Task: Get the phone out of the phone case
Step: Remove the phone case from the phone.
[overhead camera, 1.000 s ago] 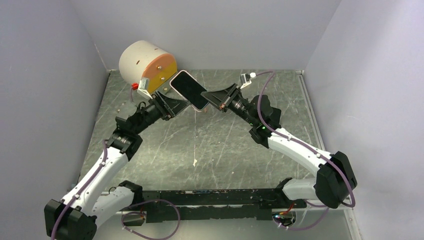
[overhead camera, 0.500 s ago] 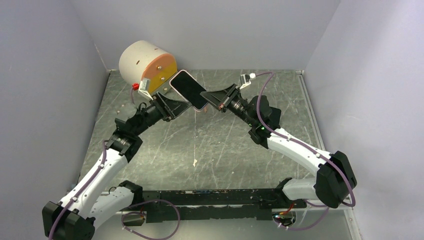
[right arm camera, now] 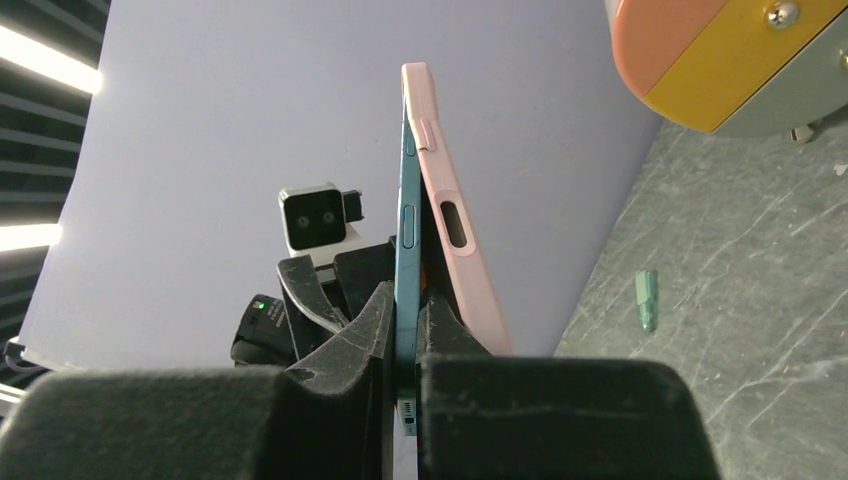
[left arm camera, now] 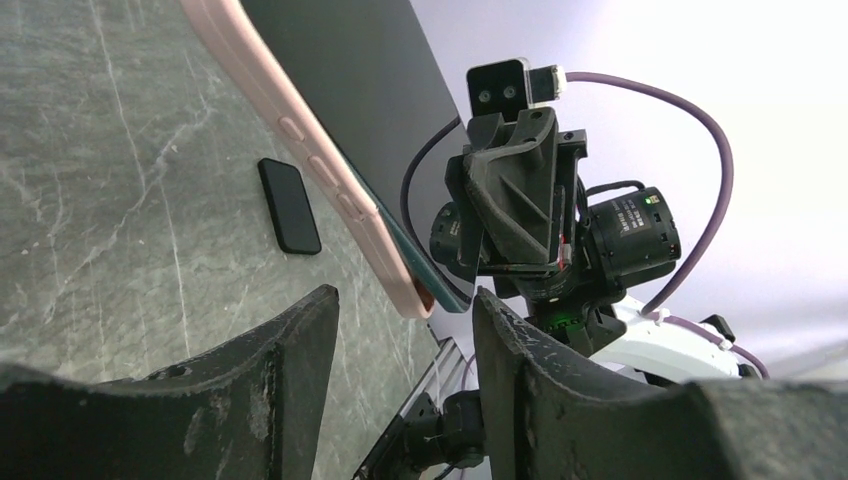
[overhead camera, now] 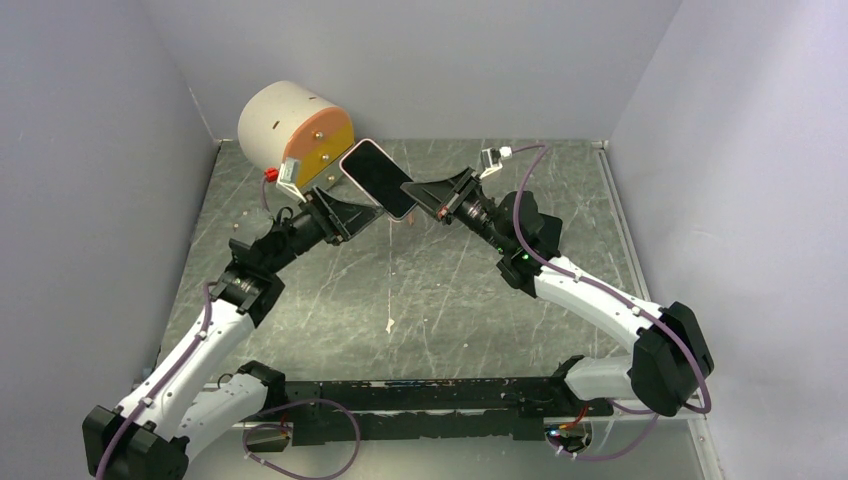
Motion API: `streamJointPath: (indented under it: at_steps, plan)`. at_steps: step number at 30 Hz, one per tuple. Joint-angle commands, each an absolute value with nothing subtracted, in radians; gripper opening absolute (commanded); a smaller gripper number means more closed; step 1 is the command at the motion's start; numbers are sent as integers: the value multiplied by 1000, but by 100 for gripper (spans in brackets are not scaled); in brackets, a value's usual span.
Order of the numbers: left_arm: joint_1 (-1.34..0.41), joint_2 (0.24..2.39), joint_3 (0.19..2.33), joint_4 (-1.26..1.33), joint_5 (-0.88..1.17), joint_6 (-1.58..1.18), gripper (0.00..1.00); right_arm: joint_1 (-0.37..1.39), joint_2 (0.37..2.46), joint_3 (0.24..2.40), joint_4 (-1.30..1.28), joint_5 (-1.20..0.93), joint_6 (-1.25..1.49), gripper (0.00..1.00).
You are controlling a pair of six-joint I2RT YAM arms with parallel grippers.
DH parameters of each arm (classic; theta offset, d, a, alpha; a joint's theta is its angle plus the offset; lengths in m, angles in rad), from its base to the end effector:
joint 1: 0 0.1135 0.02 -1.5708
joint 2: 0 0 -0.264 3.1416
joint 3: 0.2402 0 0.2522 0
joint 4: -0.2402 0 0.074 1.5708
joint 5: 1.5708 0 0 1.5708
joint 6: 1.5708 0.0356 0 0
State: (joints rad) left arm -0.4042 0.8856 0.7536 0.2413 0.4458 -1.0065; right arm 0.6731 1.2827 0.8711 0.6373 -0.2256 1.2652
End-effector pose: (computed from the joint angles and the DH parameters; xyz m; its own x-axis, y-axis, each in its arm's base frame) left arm 0.1863 -0.0964 0.3567 -0.5792 -0.5815 -0.5714 0.4853 0.3173 -0.8148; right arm 0.2292 0.1929 0.3479 -0.6894 0.6391 -0.3410 -0.4010 0.0553 0.9144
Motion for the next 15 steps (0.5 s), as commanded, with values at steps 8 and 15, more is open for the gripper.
streamJointPath:
  at_steps: [8, 15]
  plan:
    - [-419, 910, 749, 270, 454, -1000, 53, 676, 1252, 911, 810, -219, 1300, 0]
    - [-429, 933, 758, 287, 457, -1000, 53, 677, 1250, 915, 805, -225, 1293, 0]
